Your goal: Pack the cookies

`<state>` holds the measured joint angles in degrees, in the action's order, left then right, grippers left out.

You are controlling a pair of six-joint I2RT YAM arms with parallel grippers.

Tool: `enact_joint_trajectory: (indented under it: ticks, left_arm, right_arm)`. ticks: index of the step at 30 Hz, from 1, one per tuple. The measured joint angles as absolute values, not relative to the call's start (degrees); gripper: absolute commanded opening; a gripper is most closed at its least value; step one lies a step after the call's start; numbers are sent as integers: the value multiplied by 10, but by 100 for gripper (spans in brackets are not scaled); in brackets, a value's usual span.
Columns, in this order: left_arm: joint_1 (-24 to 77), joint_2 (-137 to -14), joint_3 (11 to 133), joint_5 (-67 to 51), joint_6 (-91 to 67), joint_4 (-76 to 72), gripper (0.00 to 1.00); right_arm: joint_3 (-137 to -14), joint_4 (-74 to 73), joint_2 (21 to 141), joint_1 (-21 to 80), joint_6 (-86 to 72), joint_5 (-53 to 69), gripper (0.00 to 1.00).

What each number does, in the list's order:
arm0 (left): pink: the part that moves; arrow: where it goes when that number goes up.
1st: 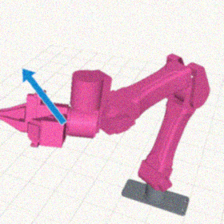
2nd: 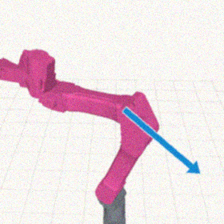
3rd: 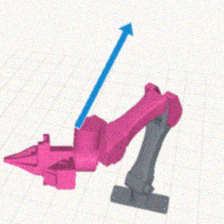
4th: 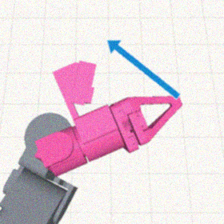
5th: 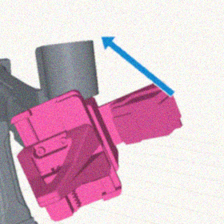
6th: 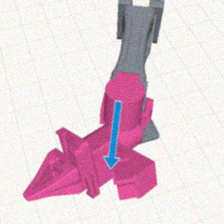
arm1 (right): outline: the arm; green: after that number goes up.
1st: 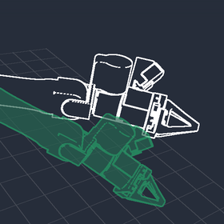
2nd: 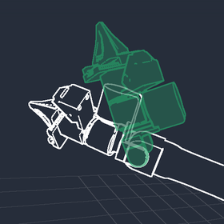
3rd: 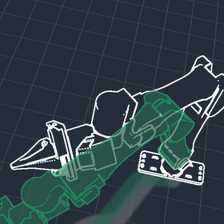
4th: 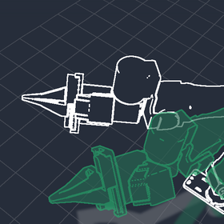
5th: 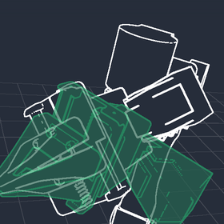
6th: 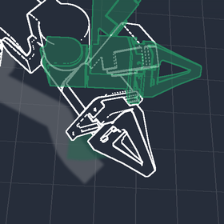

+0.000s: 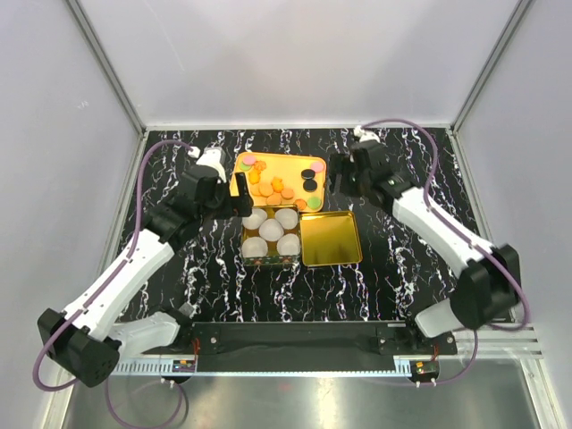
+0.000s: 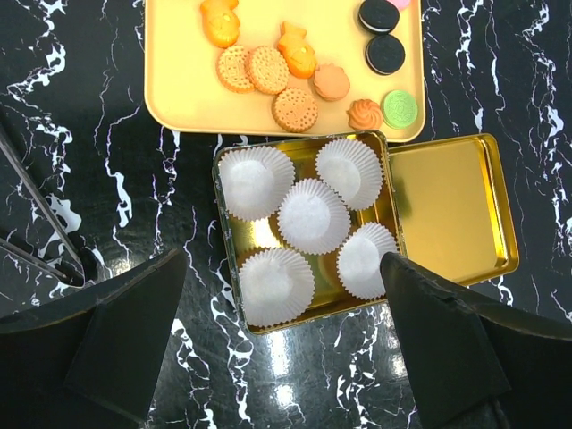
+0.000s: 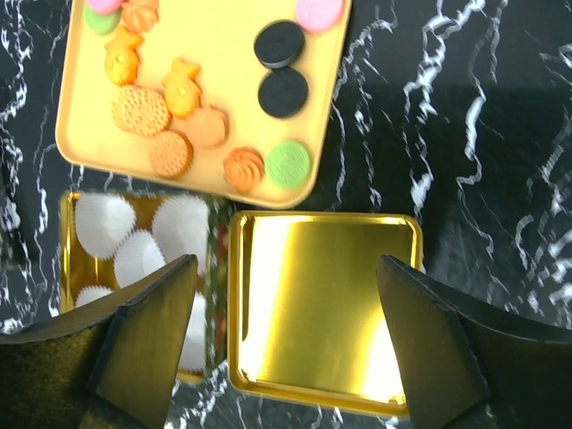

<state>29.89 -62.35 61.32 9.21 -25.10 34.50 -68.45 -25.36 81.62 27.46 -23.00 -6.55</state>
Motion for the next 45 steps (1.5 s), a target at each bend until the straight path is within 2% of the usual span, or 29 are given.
enact_joint_trajectory:
  ticks: [5,13,19,22,33,45]
  left_arm:
    - [278,-657,627,90,-256,349,99]
    - [246,-684,642,127,-279,362,99]
    - [91,-675,606,172,-326,373,99]
    - [45,-696,588,199,-342,378,99]
    - [7,-896,583,217,-359,345,99]
    - [-18,-988,587,196,-337,294,99]
  right_arm:
    - [-739,-243,889,274,-227,-60,88]
    - [-723,-245,876,274,-227,-46,89]
    - [-661,-239,820,274,-230,-23,89]
    - [-634,-228,797,274,-236,-4,91]
    - [-580,-217,734,274,-237,29,94]
    - [-572,-221,675,274,-227,27,95]
